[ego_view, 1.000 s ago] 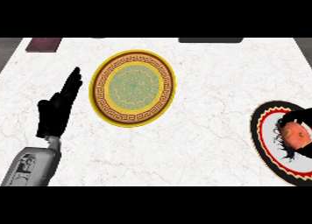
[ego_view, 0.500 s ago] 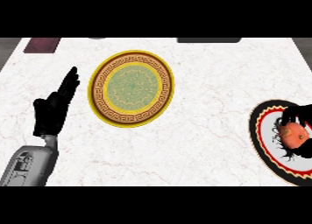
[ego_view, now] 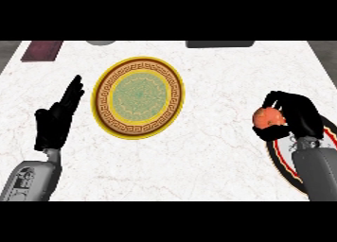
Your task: Pick the squash from the plate and place it in the plate
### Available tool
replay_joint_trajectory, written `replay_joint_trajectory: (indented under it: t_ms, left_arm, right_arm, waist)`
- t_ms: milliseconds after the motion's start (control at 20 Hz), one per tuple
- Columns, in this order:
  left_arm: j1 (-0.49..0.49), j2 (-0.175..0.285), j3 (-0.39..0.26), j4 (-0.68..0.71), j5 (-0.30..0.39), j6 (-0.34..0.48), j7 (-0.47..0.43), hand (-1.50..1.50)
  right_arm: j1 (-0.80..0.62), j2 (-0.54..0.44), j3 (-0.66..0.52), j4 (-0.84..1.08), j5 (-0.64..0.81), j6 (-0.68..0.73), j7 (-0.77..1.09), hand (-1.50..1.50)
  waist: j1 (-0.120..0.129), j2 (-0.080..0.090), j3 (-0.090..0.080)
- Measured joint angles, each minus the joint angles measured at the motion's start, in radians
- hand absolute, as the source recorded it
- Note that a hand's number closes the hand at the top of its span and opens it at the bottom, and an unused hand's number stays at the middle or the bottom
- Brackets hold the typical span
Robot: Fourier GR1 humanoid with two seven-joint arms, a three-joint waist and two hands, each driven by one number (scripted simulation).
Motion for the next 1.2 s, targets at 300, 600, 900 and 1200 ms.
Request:
replay_joint_trajectory:
  t_ms: [300,600,900,1200]
  left_arm:
    - [-0.004,-0.004,0.000,-0.014,0.000,-0.004,0.007,0.00]
    - [-0.029,-0.010,0.003,-0.004,-0.004,-0.013,0.013,0.00]
    - [-0.067,-0.027,-0.003,0.011,-0.021,-0.009,0.025,0.00]
    - [-0.077,-0.040,-0.010,0.015,-0.029,-0.015,0.021,0.00]
  right_arm:
    - [-0.017,0.117,0.111,-0.320,0.077,-0.005,0.175,1.50]
    - [-0.092,0.226,0.239,-0.450,0.098,0.061,0.306,1.50]
    - [-0.304,0.273,0.316,-0.255,-0.002,0.000,0.445,1.50]
    - [-0.507,0.283,0.405,0.048,-0.139,-0.180,0.487,1.50]
  waist:
    - [0.008,0.005,0.002]
    - [0.025,0.013,0.003]
    - [0.042,0.019,0.004]
    - [0.062,0.024,0.004]
